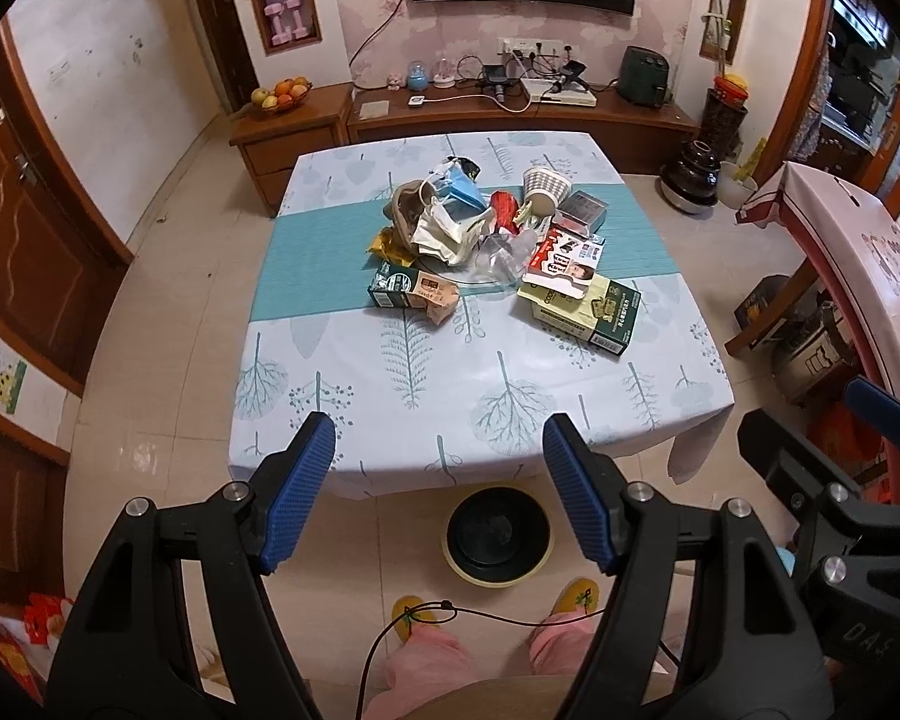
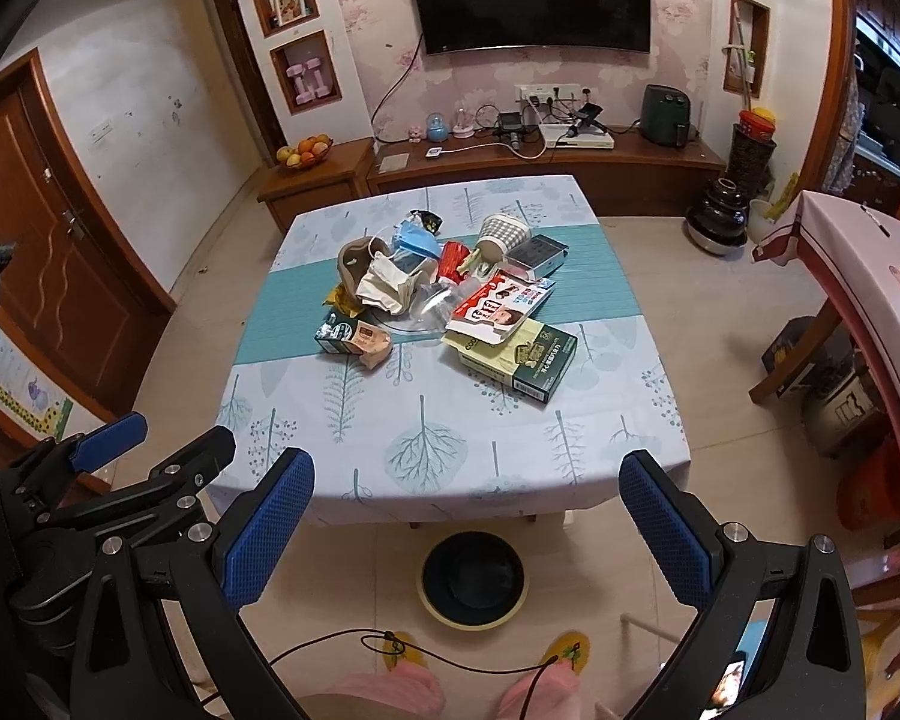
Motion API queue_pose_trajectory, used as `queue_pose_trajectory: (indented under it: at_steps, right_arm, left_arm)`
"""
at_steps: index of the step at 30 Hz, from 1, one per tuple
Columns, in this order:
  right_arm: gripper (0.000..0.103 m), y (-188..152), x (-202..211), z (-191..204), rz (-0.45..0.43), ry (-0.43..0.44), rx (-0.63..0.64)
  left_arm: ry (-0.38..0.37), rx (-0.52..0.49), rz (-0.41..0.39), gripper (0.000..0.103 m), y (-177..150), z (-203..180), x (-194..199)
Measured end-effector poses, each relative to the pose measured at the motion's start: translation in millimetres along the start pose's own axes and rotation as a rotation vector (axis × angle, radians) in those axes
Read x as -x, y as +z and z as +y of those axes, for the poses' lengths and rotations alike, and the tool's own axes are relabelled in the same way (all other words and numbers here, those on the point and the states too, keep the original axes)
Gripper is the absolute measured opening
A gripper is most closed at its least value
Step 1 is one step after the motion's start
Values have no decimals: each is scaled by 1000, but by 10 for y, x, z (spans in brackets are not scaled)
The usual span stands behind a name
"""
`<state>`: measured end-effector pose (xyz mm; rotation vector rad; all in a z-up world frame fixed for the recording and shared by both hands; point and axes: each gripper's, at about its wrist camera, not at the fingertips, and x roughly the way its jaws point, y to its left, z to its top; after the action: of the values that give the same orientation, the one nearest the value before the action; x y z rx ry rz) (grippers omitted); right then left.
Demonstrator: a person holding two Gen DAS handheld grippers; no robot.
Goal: Collect trash
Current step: 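Grasp the white Kinder Chocolate box with the right gripper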
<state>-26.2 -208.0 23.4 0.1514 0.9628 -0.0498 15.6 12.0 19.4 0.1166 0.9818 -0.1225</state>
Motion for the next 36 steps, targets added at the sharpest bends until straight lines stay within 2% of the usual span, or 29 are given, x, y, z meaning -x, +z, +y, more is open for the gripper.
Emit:
queue_pose_trajectory:
  at_steps: [6, 11, 15, 18, 19, 25, 28, 31, 36]
  right_arm:
    - [103, -21, 48, 221, -10, -26, -19]
    - [102, 7, 122, 360, -79, -65, -51]
    - [101, 63, 112, 304, -85, -44, -127]
    - [90, 133, -5, 173, -56, -43, -167]
    - [83, 161, -69, 114, -40, -42, -176]
    - [79, 461, -626, -348, 62, 6, -188]
    - [78, 692, -1055, -622, 118, 55, -181]
    - [73, 956, -1635, -930, 207, 140, -178]
    - [73, 1292, -2546, -1277, 341, 256, -132]
  left_arm:
    - [-27, -44, -8, 70, 24, 211, -27]
    - [-44, -74, -21, 70, 132, 439, -110]
    - [-54, -119, -26, 70, 270, 535, -235]
    - [-75, -123, -8, 70, 409, 553, -388]
    - [-79, -116, 2, 70, 480, 548, -467]
    - [-99, -38, 75, 70, 811, 352, -1003]
    - [-83, 14, 106, 70, 957, 136, -1296]
    - [-33, 64, 130, 70, 1081, -115, -1652]
    - [-5, 179, 199, 68, 1189, -449, -2240]
